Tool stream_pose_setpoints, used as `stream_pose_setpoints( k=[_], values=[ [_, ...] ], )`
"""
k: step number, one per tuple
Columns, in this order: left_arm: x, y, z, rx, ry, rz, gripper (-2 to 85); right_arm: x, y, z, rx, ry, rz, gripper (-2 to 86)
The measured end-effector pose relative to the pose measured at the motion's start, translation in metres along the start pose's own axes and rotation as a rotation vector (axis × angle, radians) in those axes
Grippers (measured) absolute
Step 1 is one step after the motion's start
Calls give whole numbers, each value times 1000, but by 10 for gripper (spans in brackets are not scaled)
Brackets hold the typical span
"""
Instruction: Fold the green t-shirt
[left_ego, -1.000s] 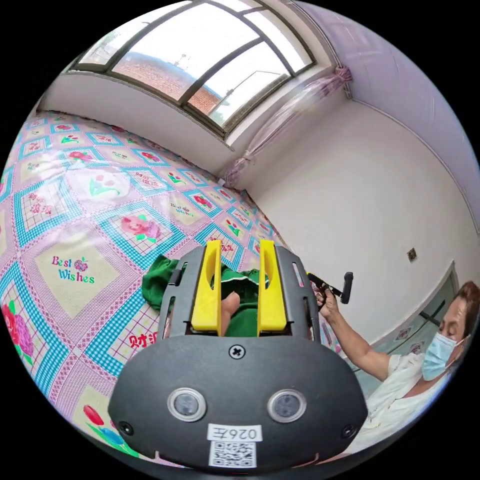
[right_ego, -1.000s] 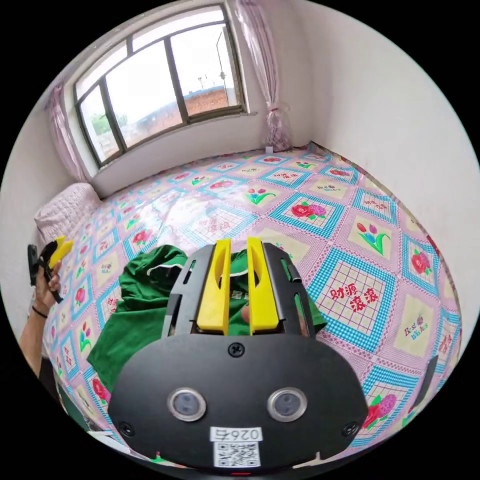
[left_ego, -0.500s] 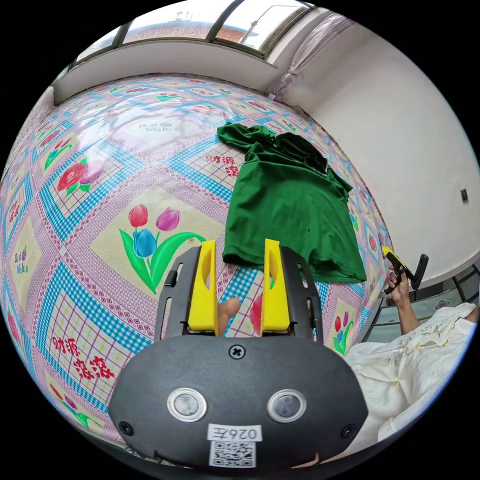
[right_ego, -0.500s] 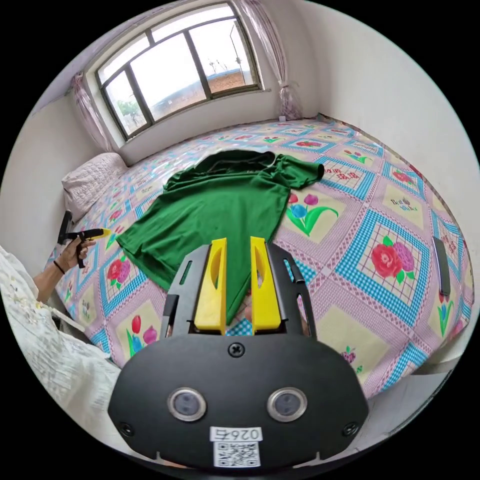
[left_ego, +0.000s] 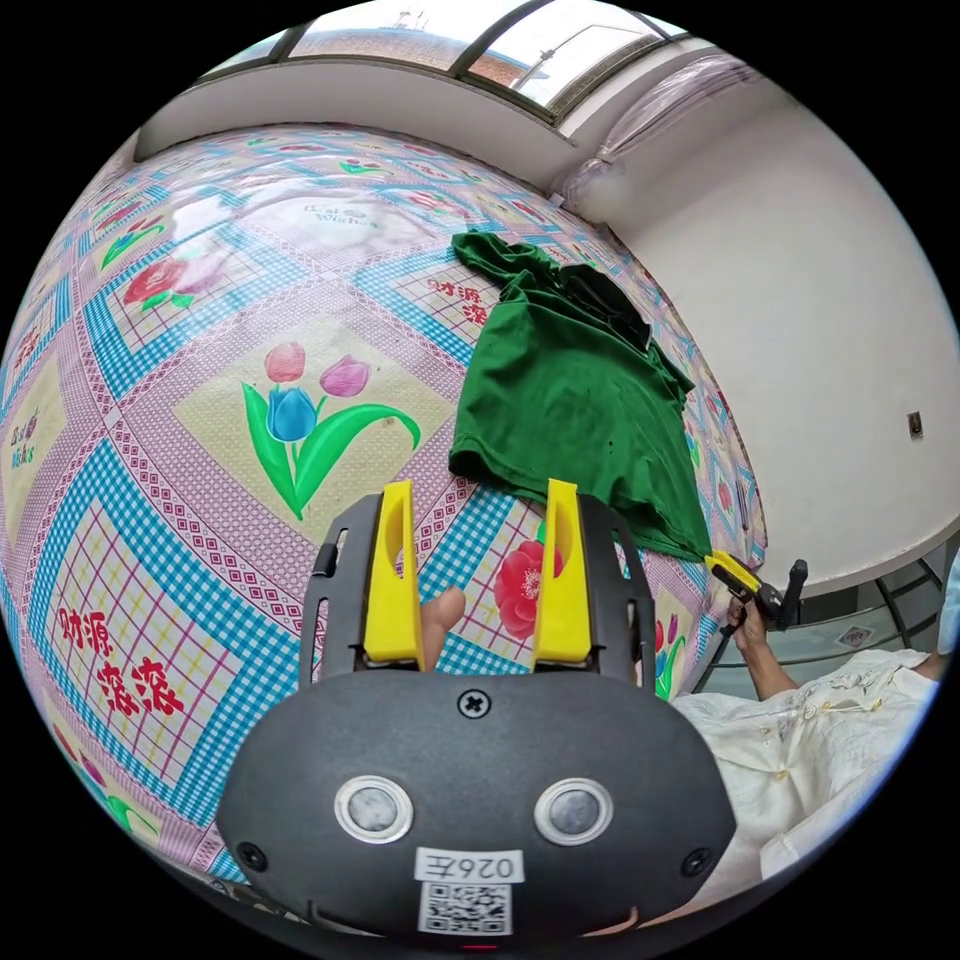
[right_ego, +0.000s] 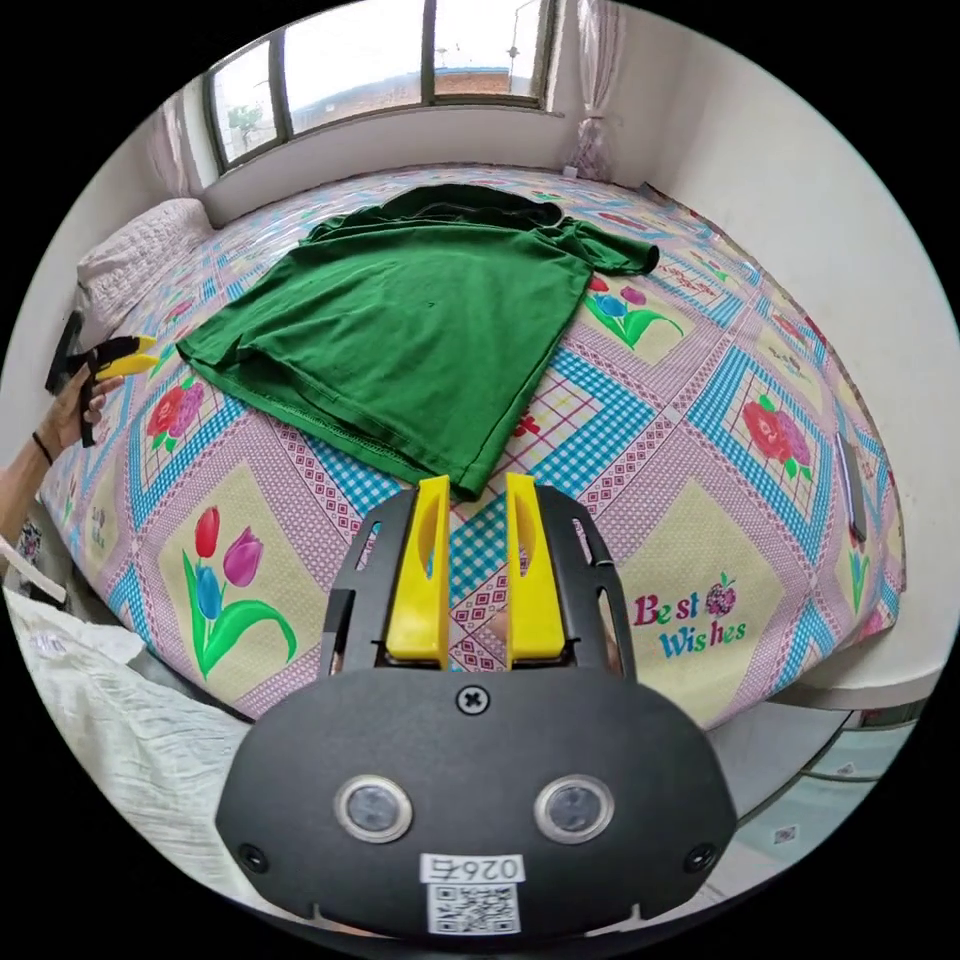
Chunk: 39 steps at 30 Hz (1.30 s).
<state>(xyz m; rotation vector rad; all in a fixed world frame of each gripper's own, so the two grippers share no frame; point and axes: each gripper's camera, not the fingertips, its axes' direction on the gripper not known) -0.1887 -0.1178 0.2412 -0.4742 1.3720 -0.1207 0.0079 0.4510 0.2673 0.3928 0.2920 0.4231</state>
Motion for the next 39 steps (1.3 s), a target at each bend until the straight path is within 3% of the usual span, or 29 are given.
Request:
stream_pose_setpoints(
  k=[8, 16, 26, 39],
  values=[
    [-10, 0, 0, -11, -22, -26, 185, 60, -10, -23, -25, -110, 164, -14],
    [2, -3, 20, -107, -37, 50, 203, 128, 7, -33, 8, -370, 412, -16],
    [-12, -19, 23, -103, 50, 52, 226, 136, 0, -54, 38, -400, 422, -14],
    [-43, 1, 32, -156, 138, 22, 13, 118, 7, -95, 67, -339, 419, 52]
  ],
)
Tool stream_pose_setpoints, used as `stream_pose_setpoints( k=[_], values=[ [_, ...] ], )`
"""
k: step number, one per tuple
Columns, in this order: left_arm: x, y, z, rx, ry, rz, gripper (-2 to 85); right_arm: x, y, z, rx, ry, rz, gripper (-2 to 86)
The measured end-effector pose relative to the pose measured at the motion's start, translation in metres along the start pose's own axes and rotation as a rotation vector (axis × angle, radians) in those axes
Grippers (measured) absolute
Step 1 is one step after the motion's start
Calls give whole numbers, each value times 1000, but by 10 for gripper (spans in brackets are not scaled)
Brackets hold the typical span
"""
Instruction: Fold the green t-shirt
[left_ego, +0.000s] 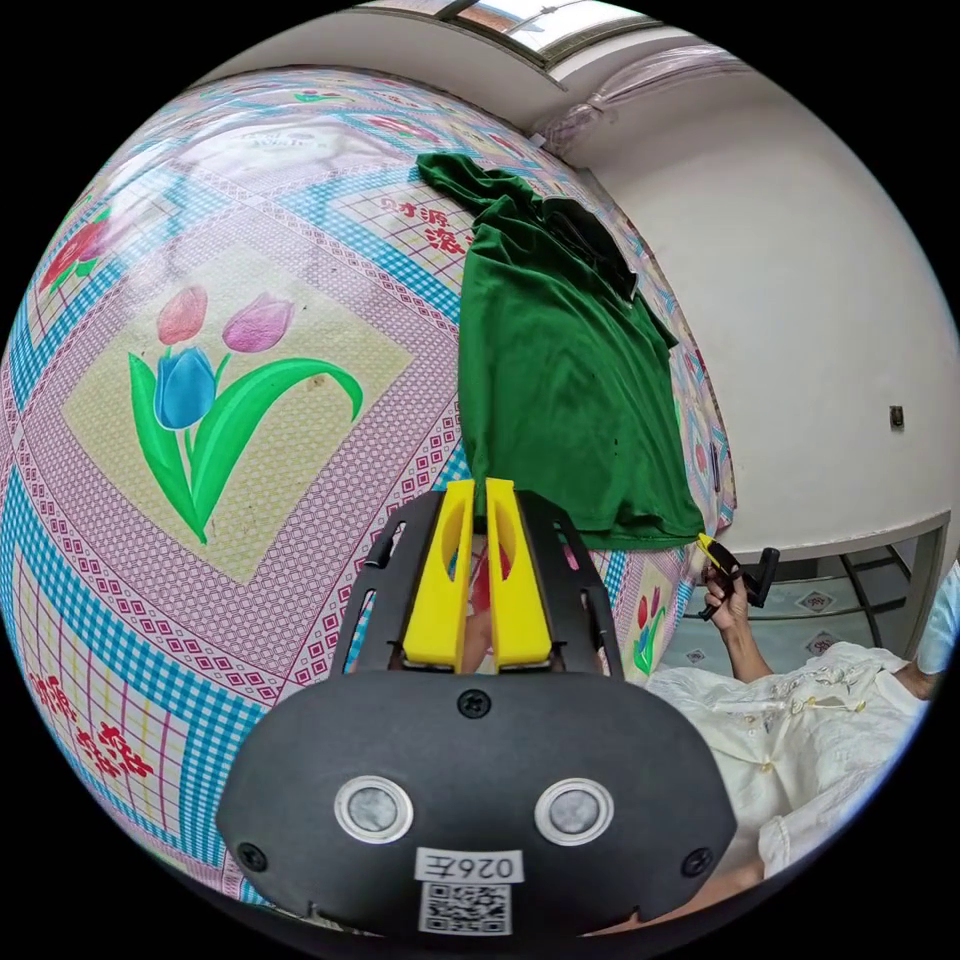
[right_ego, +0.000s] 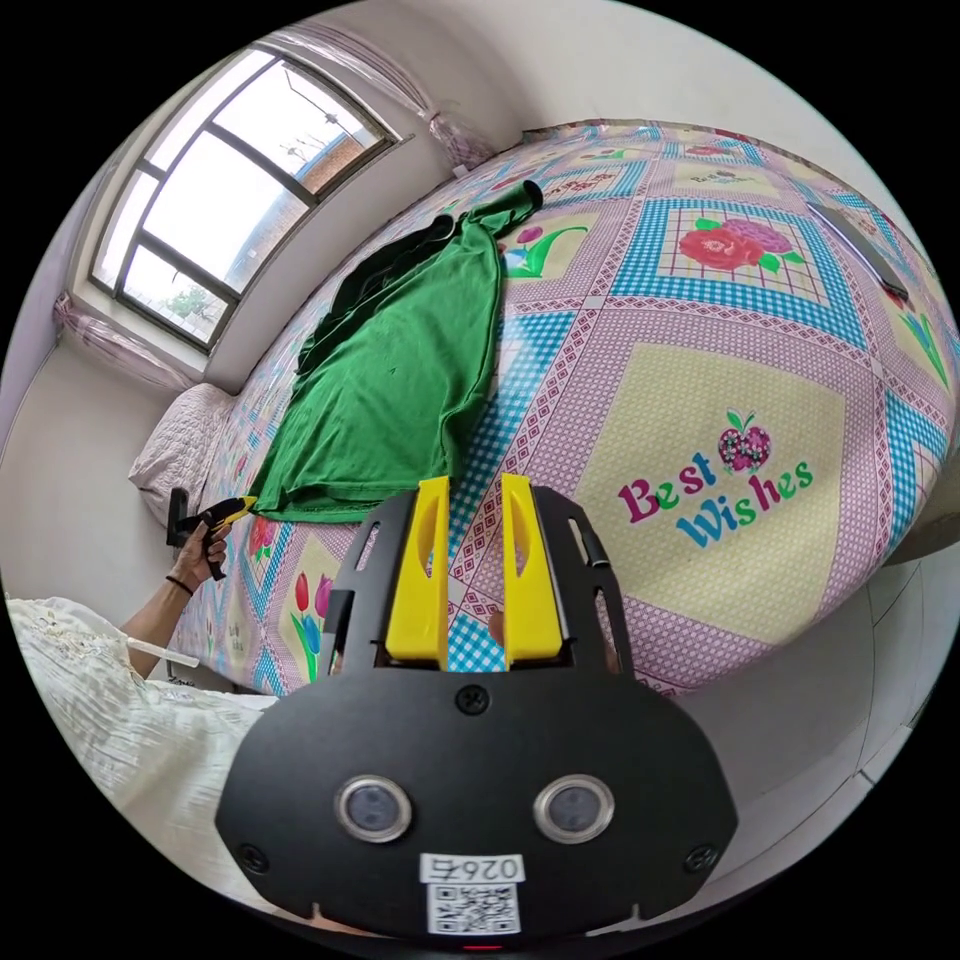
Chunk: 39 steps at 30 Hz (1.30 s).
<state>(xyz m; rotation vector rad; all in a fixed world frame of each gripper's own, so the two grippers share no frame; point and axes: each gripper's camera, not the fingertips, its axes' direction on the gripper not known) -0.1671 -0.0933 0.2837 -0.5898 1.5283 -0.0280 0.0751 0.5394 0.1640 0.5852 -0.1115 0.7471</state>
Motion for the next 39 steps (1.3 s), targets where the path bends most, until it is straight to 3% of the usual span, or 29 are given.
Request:
stream_pose_setpoints(
  k=[6, 12, 18, 25, 29, 31, 36, 39],
  values=[
    [-18, 36, -8, 23, 82, -32, -1, -23, 13, 2, -37, 28, -41, 80],
    [-33, 87, -32, 114, 233, -42, -2, -35, 37, -8, -70, 68, -81, -13],
    [-35, 160, -104, 482, 587, 16, -7, -7, 78, -104, 135, -186, 58, -16],
    [67, 206, -236, 776, 708, 411, -8, -88, 84, -267, 544, -349, -200, -16],
    [134, 247, -327, 930, 685, 631, -8, -147, 102, -379, 789, -343, -404, -16],
    [178, 278, -387, 1007, 589, 740, -8, -186, 121, -449, 928, -314, -530, -16],
    [251, 319, -465, 1116, 354, 816, -7, -260, 141, -552, 1149, -180, -724, -16],
    [276, 313, -477, 1126, 252, 816, -6, -284, 118, -579, 1174, -147, -738, -16]
  ],
)
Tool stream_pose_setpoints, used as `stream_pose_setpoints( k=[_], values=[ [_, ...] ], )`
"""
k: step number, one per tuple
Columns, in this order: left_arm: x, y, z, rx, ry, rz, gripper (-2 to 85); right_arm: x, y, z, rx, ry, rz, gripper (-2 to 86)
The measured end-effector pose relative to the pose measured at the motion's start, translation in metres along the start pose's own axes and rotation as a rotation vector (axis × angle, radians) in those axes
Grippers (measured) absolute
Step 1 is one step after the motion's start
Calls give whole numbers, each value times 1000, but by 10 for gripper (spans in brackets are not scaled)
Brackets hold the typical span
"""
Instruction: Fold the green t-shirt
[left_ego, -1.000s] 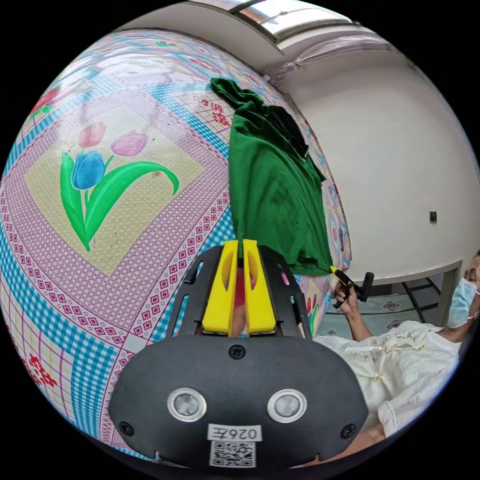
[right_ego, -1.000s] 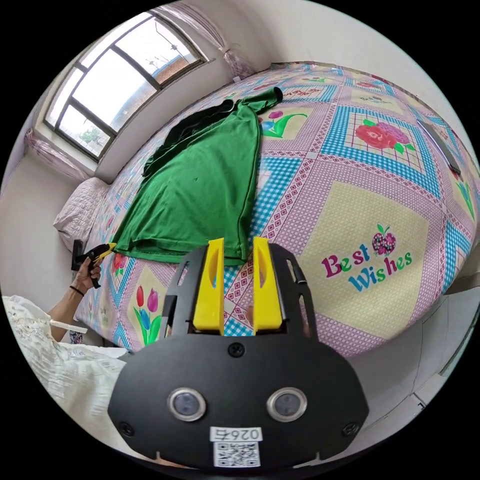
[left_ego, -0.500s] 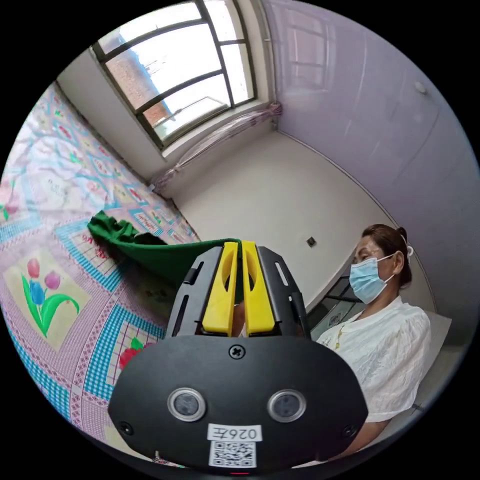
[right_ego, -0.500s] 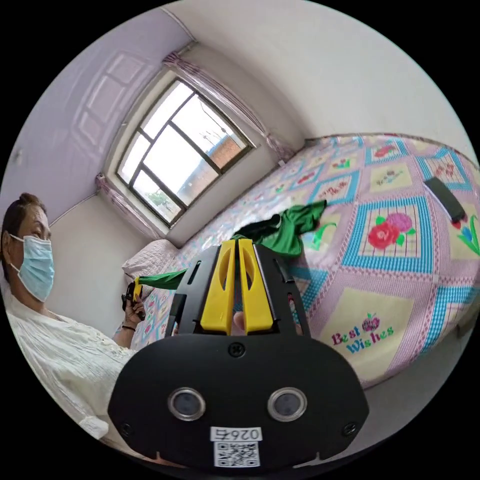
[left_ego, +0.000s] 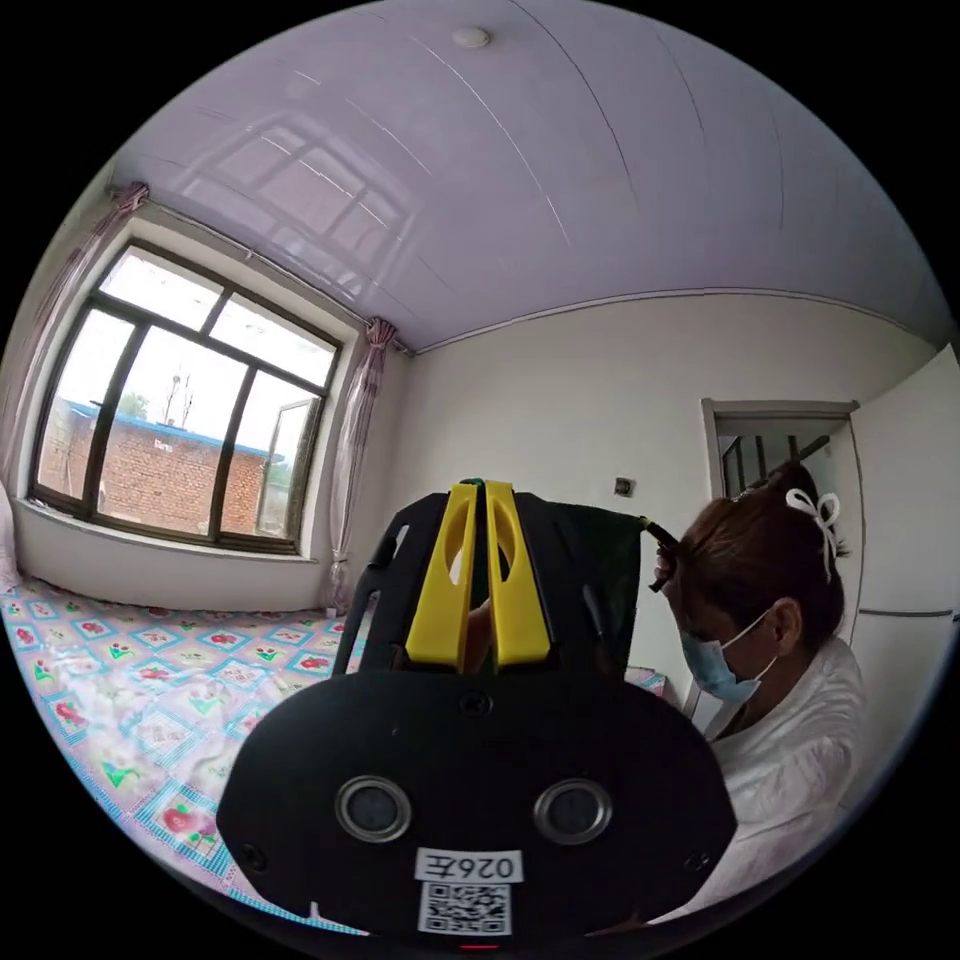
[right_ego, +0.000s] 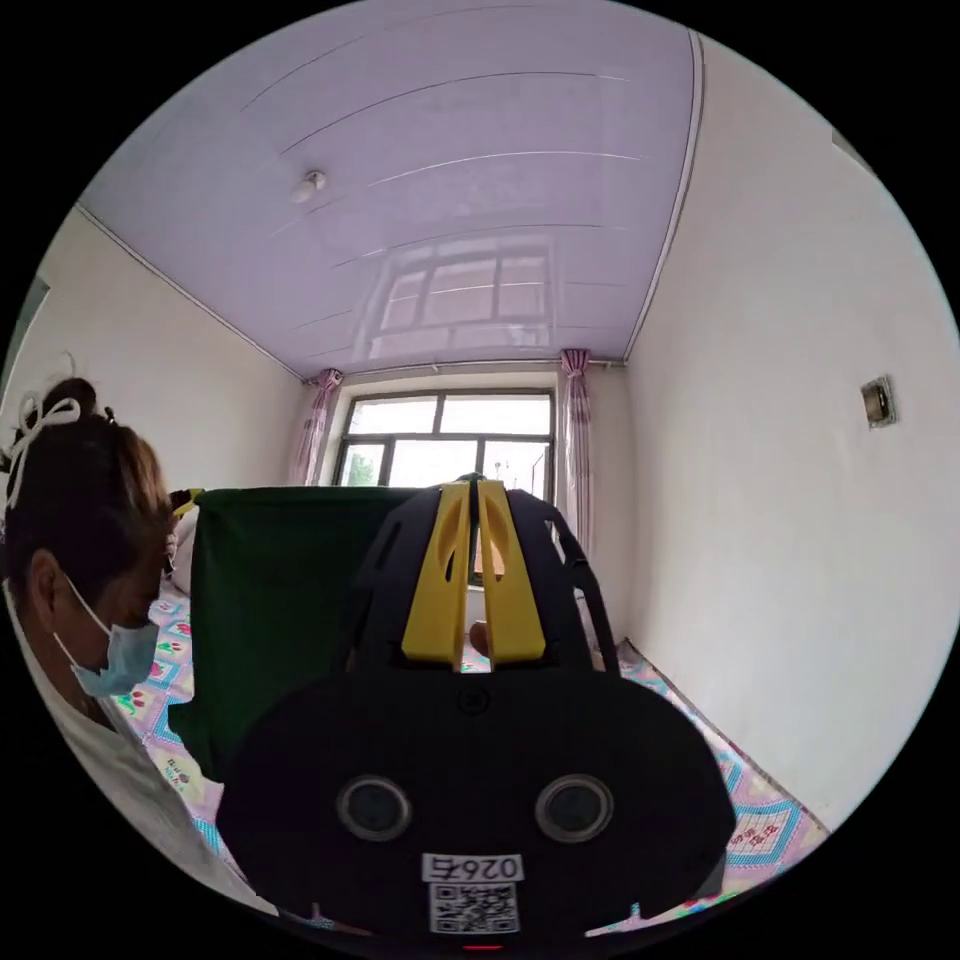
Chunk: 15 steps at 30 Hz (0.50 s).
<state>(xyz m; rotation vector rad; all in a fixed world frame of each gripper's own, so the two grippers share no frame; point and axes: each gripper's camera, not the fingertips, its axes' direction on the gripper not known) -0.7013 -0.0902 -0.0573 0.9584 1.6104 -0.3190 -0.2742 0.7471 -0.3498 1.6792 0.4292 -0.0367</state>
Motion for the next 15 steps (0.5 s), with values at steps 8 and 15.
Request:
stream_pose_setpoints(
  k=[8, 15],
  values=[
    [-134, 64, 104, -99, 94, -337, -6, 82, 92, 207, -471, -46, 227, -16],
    [-233, 93, 183, 8, 56, -571, -9, 149, 144, 338, -439, -135, 625, -16]
  ],
)
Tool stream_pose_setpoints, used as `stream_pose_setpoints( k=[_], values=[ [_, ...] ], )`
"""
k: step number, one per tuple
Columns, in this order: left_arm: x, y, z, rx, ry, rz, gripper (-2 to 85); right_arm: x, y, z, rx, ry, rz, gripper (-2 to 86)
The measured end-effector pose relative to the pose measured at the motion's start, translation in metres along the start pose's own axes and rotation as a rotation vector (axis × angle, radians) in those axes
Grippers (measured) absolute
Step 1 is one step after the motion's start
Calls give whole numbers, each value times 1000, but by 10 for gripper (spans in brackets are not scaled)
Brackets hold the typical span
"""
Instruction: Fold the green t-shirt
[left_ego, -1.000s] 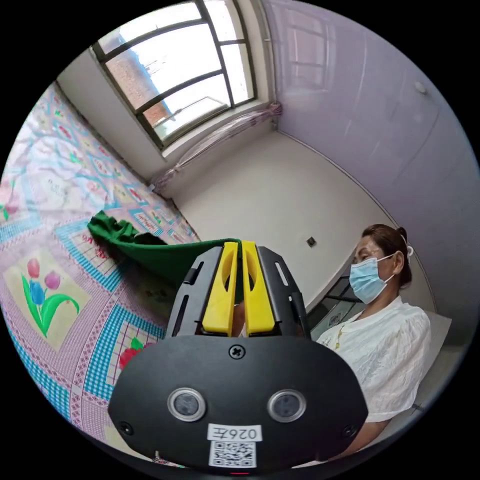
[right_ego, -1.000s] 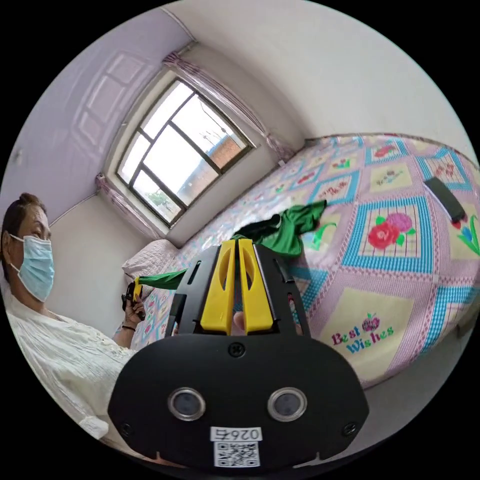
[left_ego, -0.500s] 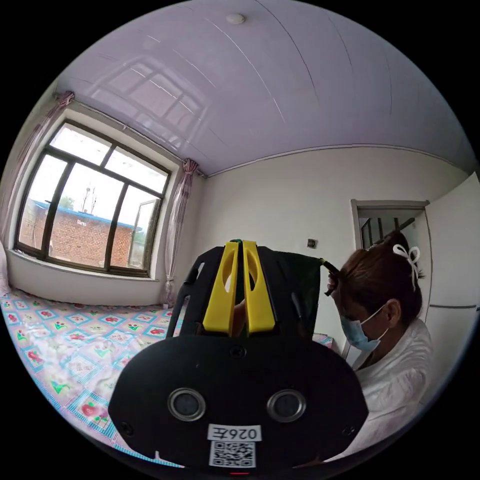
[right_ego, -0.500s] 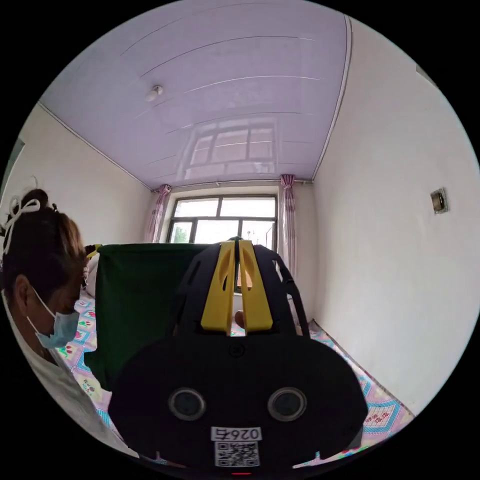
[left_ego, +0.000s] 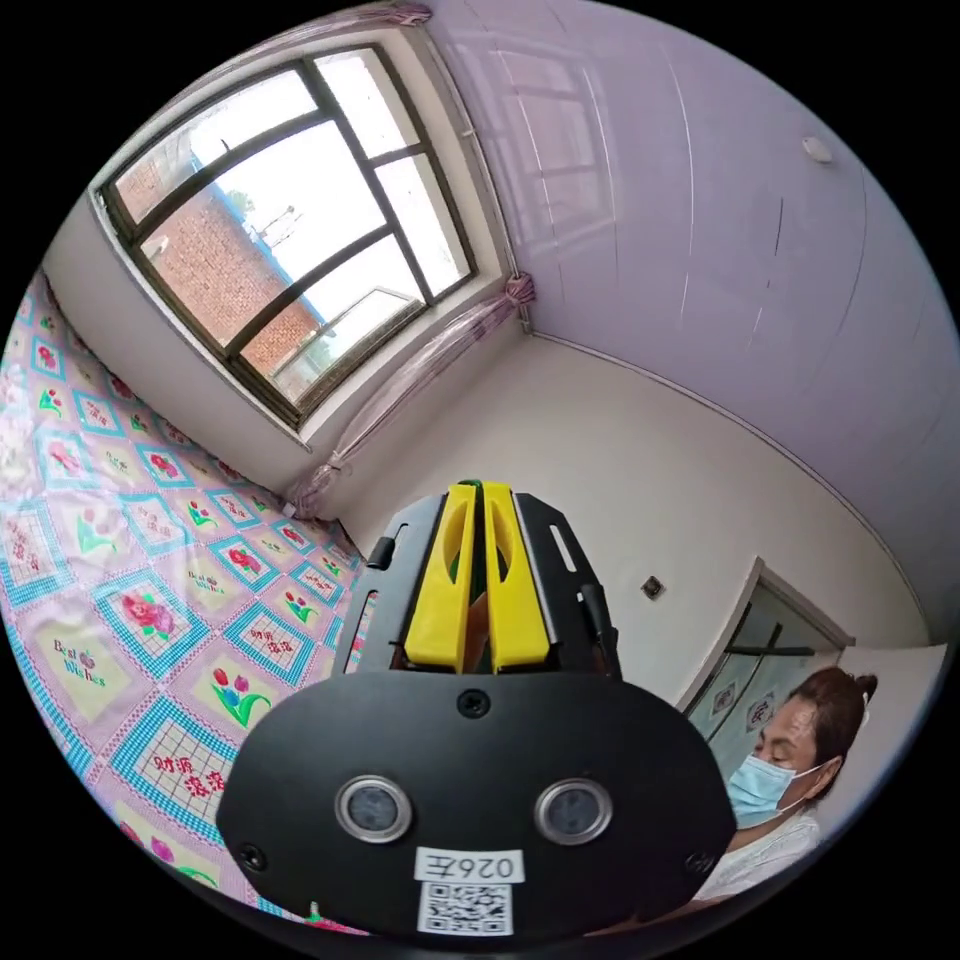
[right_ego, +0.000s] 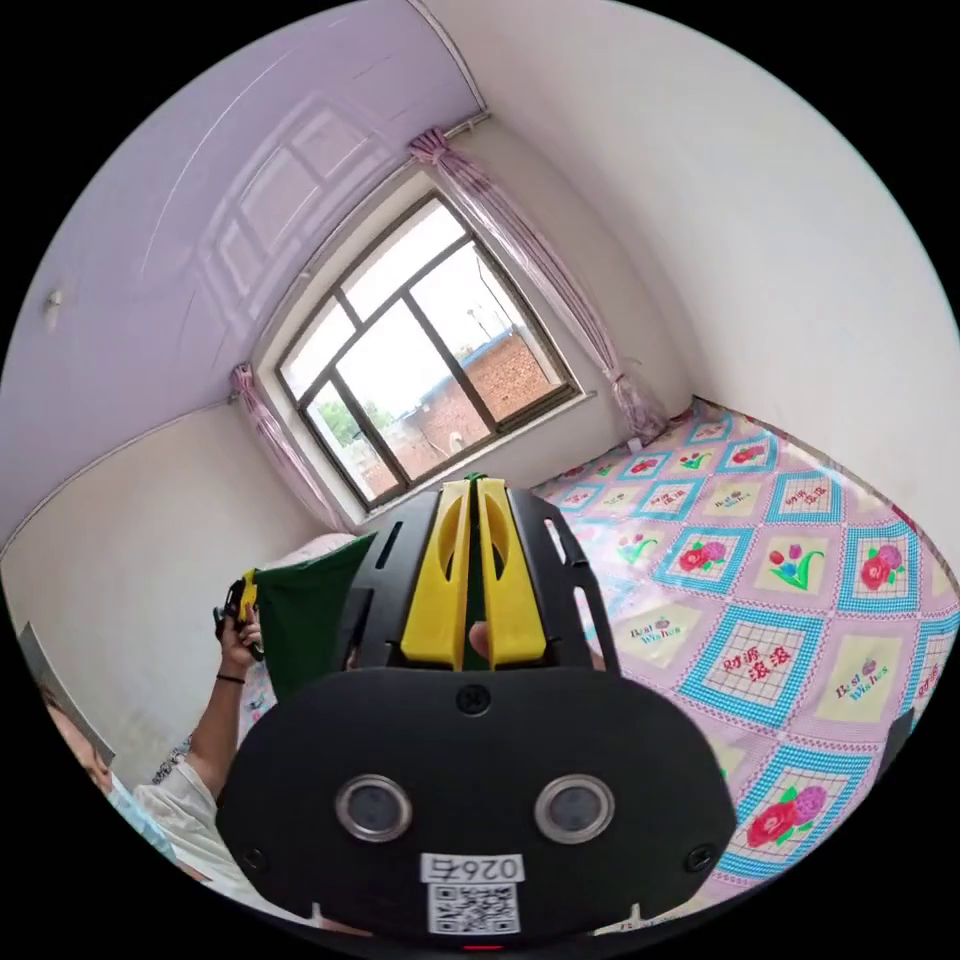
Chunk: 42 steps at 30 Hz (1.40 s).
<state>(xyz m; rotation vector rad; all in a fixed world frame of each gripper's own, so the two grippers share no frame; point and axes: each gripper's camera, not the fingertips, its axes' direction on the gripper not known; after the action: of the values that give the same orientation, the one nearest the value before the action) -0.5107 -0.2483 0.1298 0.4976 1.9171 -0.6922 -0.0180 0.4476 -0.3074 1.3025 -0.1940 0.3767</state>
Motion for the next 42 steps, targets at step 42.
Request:
stream_pose_setpoints(
  k=[42],
  values=[
    [-146, 444, -47, -676, -372, -748, -8, 326, 364, -104, -528, 274, 497, -16]
  ],
)
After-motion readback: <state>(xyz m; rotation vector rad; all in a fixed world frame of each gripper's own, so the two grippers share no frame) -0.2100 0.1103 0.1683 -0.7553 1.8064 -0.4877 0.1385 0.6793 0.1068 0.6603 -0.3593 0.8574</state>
